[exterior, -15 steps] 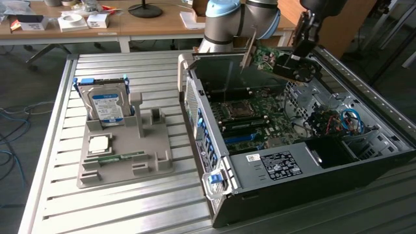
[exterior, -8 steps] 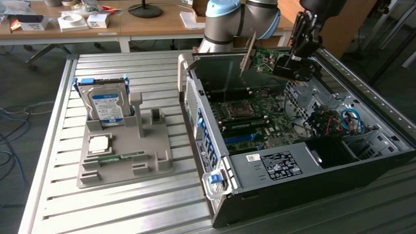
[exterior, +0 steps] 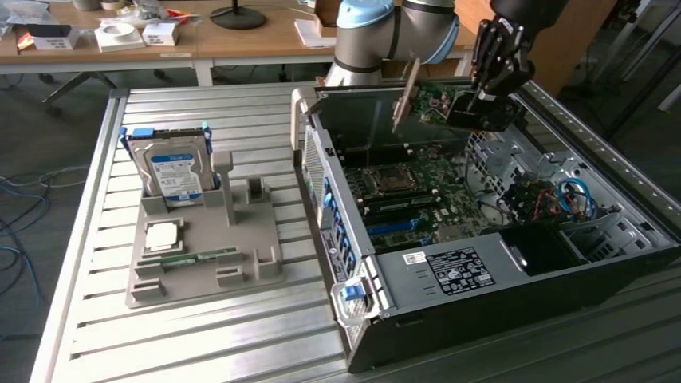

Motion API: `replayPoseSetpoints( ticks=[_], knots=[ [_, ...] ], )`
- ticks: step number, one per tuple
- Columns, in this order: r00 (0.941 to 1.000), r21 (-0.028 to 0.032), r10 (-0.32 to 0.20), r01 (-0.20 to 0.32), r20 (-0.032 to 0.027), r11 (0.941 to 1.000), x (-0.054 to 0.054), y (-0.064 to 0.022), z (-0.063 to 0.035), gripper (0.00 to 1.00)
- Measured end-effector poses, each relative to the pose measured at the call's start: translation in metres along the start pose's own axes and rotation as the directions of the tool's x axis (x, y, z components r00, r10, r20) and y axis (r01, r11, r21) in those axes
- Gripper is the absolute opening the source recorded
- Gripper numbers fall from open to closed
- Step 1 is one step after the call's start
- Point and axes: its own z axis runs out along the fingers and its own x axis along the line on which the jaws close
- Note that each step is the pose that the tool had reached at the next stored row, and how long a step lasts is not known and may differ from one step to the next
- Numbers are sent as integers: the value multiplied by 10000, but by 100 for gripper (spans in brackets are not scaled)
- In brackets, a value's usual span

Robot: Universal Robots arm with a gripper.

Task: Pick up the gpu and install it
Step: 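Insert the gpu into the slot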

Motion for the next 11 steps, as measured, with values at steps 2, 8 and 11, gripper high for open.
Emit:
replayPoseSetpoints(
  ticks=[2, 8, 11],
  knots=[
    [9994, -8, -352, 352, -15, 9994, 0, 0, 3, 26],
    [9900, -37, -1410, 1409, -62, 9900, 0, 0, 11, 26],
    [9822, -51, -1877, 1877, -83, 9822, 0, -1, 12, 26]
  ],
)
